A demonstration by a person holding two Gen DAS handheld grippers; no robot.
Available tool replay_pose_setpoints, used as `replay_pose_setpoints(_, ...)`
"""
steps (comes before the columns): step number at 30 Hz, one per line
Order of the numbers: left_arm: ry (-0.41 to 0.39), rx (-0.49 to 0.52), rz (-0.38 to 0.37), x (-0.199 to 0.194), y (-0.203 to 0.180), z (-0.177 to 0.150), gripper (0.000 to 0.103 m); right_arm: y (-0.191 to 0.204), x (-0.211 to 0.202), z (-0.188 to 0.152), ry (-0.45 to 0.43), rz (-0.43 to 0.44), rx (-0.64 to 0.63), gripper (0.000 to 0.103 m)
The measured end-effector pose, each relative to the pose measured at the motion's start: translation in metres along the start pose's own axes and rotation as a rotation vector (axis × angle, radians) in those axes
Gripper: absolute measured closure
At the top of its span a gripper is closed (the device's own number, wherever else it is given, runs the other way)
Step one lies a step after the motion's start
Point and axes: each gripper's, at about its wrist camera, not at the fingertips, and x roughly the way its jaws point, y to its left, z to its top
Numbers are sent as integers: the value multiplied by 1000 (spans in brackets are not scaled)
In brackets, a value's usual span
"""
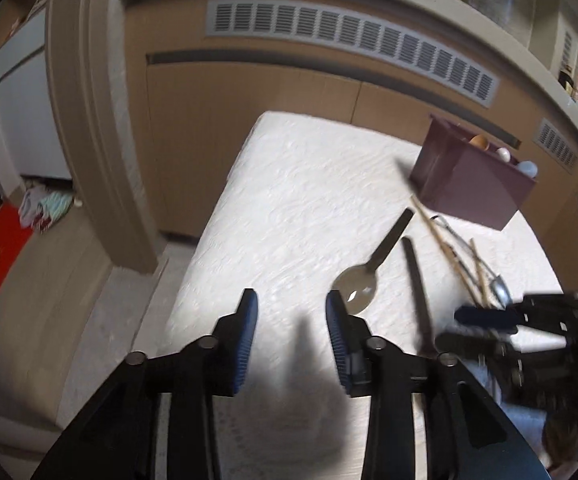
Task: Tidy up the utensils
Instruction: 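Move both open tools over the loose utensils beside the caddy, then close the left tool on the brown bowl of the black-handled spoon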
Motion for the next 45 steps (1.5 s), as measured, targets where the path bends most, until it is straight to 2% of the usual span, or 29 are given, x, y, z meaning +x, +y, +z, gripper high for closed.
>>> replay_pose_setpoints(2,16,4,-45,0,-1,-7,65,17,4,-6,14,-12,-35,69)
replay_pose_setpoints(5,52,60,-174,-2,-21,-21,65,27,-1,-7,-24,-115,-152,69)
replay_pose_setpoints(8,105,159,-297,-3,-52,-39,62,6,-9,-2,-28,-210,-168,68)
replay_pose_setpoints(9,119,201,-320,-2,-64,-44,57,-5,-14,-2,-27,-233,-155,67)
replay_pose_setpoints(10,125,225,-322,-1,-73,-46,53,-16,-20,-2,-32,-263,-138,65)
replay_pose_setpoints(12,144,272,-276,6,-90,-49,53,-38,-31,-7,-47,-314,-92,62)
replay_pose_setpoints(14,146,290,-238,9,-99,-48,53,-55,-41,-15,-51,-331,-46,61)
replay_pose_setpoints(15,157,297,-241,9,-102,-49,53,-63,-46,-21,-54,-339,-21,61)
replay_pose_setpoints(17,199,307,-309,10,-111,-48,53,-73,-53,-32,-65,-355,10,56)
replay_pose_setpoints(19,247,306,-423,9,-126,-50,51,-85,-60,-44,-84,-369,44,50)
replay_pose_setpoints(23,289,326,-566,13,-162,-48,50,-108,-68,-61,-100,-356,136,48)
replay_pose_setpoints(25,274,387,-579,10,-176,-41,50,-114,-69,-74,-102,-356,167,48)
replay_pose_setpoints(27,237,488,-550,5,-180,-31,49,-122,-72,-80,-105,-353,187,48)
replay_pose_setpoints(28,204,575,-507,3,-181,-25,43,-125,-75,-84,-108,-348,192,48)
replay_pose_setpoints(29,184,641,-478,3,-179,-20,33,-127,-77,-88,-111,-345,194,48)
replay_pose_setpoints(31,179,747,-432,10,-174,-10,24,-130,-82,-95,-115,-340,201,48)
replay_pose_setpoints(32,195,772,-416,16,-172,-2,24,-131,-83,-98,-117,-334,207,48)
replay_pose_setpoints(34,241,740,-432,34,-164,19,24,-133,-85,-103,-124,-322,220,47)
replay_pose_setpoints(39,345,547,-543,86,-150,54,24,-135,-82,-108,-127,-290,268,46)
replay_pose_setpoints(41,378,511,-546,96,-142,57,24,-136,-82,-111,-121,-286,272,46)
replay_pose_setpoints(43,411,470,-515,113,-133,60,24,-136,-82,-113,-113,-294,267,46)
replay_pose_setpoints(45,414,457,-523,113,-123,60,24,-136,-83,-115,-107,-299,262,46)
